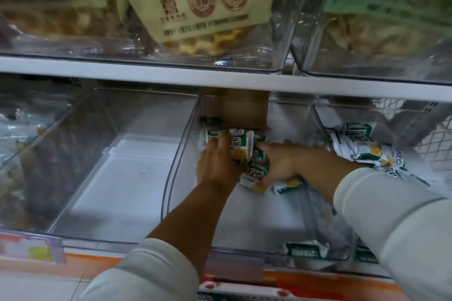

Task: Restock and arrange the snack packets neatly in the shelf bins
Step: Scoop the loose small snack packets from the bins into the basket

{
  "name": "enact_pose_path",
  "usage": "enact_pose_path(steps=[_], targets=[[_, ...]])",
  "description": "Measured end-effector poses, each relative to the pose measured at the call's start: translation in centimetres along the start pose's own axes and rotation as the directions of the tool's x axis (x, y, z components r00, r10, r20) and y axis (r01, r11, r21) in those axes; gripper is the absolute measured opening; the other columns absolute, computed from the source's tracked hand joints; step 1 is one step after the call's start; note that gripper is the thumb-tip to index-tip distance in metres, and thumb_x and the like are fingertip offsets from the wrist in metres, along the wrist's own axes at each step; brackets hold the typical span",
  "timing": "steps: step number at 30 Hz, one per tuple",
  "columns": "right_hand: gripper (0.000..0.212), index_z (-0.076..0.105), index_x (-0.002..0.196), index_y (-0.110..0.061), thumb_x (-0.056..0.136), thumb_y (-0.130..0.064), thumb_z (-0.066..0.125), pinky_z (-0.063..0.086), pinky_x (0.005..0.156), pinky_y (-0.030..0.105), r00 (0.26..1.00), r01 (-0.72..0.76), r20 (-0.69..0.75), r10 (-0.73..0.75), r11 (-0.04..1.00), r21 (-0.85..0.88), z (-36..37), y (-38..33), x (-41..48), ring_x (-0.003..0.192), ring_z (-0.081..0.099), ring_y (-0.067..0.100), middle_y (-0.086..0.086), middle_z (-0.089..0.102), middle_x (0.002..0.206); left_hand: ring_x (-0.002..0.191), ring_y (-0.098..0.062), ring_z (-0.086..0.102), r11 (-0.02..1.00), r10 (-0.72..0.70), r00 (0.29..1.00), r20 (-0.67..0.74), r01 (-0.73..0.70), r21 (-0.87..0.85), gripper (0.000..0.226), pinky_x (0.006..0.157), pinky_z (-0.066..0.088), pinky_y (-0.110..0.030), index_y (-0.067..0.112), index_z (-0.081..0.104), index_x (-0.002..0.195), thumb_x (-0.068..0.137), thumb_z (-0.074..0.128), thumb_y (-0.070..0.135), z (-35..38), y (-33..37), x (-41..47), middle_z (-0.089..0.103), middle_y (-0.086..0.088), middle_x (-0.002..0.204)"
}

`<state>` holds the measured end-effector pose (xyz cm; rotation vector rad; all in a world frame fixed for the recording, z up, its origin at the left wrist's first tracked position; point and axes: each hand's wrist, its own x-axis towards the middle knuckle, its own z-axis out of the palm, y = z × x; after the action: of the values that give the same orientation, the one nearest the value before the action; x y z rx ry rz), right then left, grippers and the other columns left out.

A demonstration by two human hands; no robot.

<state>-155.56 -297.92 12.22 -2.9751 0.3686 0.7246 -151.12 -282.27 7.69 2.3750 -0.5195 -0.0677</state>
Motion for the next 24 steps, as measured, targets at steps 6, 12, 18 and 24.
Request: enact_pose_path(steps=[6, 12, 18, 24], targets=[[0.099, 0.019, 0.151, -0.028, 0.074, -0.041, 0.080, 0.042, 0.082, 0.028, 0.996, 0.088, -0.041, -0.085, 0.993, 0.079, 1.9, -1.2, -2.3, 0.120, 0.047, 0.032, 0.016, 0.047, 0.139, 0.106, -0.030, 0.063, 0.990, -0.127, 0.978, 0.165, 0.115, 0.078, 0.067, 0.078, 0.048, -0.036, 0.025, 0.034, 0.132, 0.082, 0.075, 0.041, -2.0, 0.2, -2.8, 0.064, -0.005, 0.121], [0.108, 0.014, 0.150, -0.035, 0.065, -0.054, 0.078, 0.035, 0.107, 0.045, 0.999, -0.024, 0.042, 0.019, 0.995, 0.100, 4.7, -3.1, -4.3, 0.132, 0.027, 0.037, 0.016, 0.034, 0.142, 0.100, -0.030, 0.063, 0.974, -0.085, 0.987, 0.133, 0.054, 0.221, 0.055, 0.073, 0.045, -0.035, 0.026, 0.033, 0.130, 0.088, 0.068, 0.037, -4.8, 1.7, -6.8, 0.063, -0.006, 0.116], [0.083, 0.037, 0.141, -0.032, 0.071, -0.032, 0.080, 0.037, 0.105, 0.039, 0.998, 0.060, -0.042, -0.049, 0.952, 0.299, 5.9, -3.8, -6.5, 0.127, 0.041, 0.033, 0.009, 0.059, 0.128, 0.097, -0.023, 0.065, 0.996, -0.008, 0.997, -0.072, 0.014, 0.085, 0.058, 0.071, 0.048, -0.034, 0.038, 0.032, 0.133, 0.088, 0.067, 0.046, -8.6, 3.1, -11.1, 0.064, 0.004, 0.117], [0.066, 0.048, 0.131, -0.038, 0.073, -0.032, 0.079, 0.045, 0.096, 0.032, 0.989, 0.064, -0.148, 0.005, 0.888, 0.455, 6.4, -2.7, -8.1, 0.120, 0.048, 0.025, 0.006, 0.059, 0.119, 0.093, -0.012, 0.067, 0.977, -0.046, 0.983, -0.176, 0.008, -0.212, 0.059, 0.077, 0.058, -0.043, 0.045, 0.035, 0.129, 0.083, 0.072, 0.050, -12.5, 3.5, -16.0, 0.065, 0.020, 0.106]])
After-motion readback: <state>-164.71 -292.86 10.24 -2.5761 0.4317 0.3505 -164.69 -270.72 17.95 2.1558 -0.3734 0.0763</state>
